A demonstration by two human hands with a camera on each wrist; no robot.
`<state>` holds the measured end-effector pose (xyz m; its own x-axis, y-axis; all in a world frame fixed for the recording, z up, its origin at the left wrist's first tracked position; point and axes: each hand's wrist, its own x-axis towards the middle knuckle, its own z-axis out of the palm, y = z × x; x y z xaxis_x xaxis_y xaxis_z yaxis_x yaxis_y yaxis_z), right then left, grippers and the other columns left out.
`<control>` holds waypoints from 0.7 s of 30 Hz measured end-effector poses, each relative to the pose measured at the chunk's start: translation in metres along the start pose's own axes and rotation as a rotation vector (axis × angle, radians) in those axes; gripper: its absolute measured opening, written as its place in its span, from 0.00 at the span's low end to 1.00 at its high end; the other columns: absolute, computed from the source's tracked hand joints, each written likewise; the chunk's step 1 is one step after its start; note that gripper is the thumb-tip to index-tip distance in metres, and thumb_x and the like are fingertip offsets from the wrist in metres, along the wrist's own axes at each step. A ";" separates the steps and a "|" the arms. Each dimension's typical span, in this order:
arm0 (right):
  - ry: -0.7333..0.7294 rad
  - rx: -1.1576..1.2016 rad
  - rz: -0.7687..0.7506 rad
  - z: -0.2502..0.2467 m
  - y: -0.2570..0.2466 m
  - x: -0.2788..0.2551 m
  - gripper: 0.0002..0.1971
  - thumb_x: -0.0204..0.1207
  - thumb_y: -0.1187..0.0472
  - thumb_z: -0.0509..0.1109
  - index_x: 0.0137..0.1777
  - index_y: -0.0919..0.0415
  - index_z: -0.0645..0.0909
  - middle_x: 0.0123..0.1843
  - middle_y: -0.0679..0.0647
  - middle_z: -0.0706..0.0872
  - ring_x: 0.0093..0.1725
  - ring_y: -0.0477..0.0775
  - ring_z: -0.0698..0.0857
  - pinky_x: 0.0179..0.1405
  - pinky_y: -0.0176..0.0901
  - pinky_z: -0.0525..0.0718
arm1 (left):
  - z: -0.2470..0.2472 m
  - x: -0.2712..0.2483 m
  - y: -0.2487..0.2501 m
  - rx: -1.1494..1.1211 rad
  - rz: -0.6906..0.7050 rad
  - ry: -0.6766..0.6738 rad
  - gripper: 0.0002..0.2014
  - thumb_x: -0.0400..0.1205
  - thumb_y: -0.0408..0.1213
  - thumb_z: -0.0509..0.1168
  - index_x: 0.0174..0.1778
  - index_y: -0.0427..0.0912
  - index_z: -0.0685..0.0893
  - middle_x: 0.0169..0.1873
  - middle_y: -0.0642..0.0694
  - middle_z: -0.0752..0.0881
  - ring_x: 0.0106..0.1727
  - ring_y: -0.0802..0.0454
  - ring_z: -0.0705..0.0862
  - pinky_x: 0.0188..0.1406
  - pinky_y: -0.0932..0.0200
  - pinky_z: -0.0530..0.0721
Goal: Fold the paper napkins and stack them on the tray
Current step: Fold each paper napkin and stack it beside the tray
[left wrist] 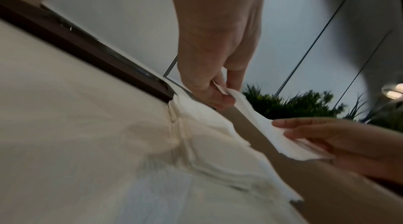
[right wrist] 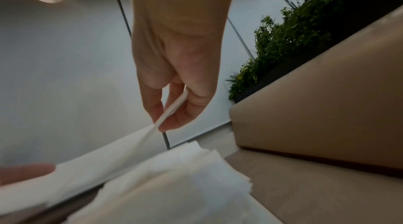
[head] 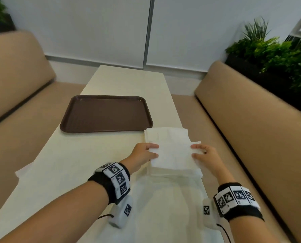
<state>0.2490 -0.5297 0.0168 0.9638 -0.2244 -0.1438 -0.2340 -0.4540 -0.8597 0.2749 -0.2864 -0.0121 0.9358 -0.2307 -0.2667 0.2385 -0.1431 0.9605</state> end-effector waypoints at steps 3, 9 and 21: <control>-0.029 -0.172 0.052 0.007 0.020 0.020 0.18 0.75 0.75 0.67 0.63 0.61 0.81 0.66 0.60 0.81 0.51 0.57 0.85 0.40 0.38 0.82 | 0.014 0.018 -0.016 0.242 -0.004 0.024 0.22 0.75 0.25 0.72 0.66 0.40 0.82 0.72 0.41 0.76 0.70 0.44 0.77 0.68 0.55 0.77; -0.058 -0.529 0.051 0.034 0.043 0.026 0.21 0.75 0.75 0.62 0.68 0.63 0.79 0.68 0.57 0.72 0.63 0.61 0.78 0.57 0.42 0.76 | 0.029 0.033 -0.044 0.592 0.056 0.086 0.22 0.79 0.26 0.67 0.70 0.38 0.78 0.70 0.40 0.75 0.70 0.45 0.74 0.67 0.65 0.69; -0.058 -0.813 -0.061 0.072 -0.034 -0.045 0.27 0.80 0.50 0.64 0.78 0.41 0.63 0.83 0.56 0.50 0.81 0.63 0.52 0.76 0.64 0.58 | -0.071 -0.099 -0.040 0.447 0.021 0.122 0.06 0.82 0.40 0.66 0.51 0.54 0.85 0.51 0.52 0.81 0.49 0.55 0.79 0.46 0.67 0.76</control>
<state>0.2230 -0.4422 0.0177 0.9777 -0.1443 -0.1524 -0.1790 -0.9526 -0.2462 0.1907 -0.1899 -0.0186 0.9692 -0.1271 -0.2107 0.1088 -0.5469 0.8301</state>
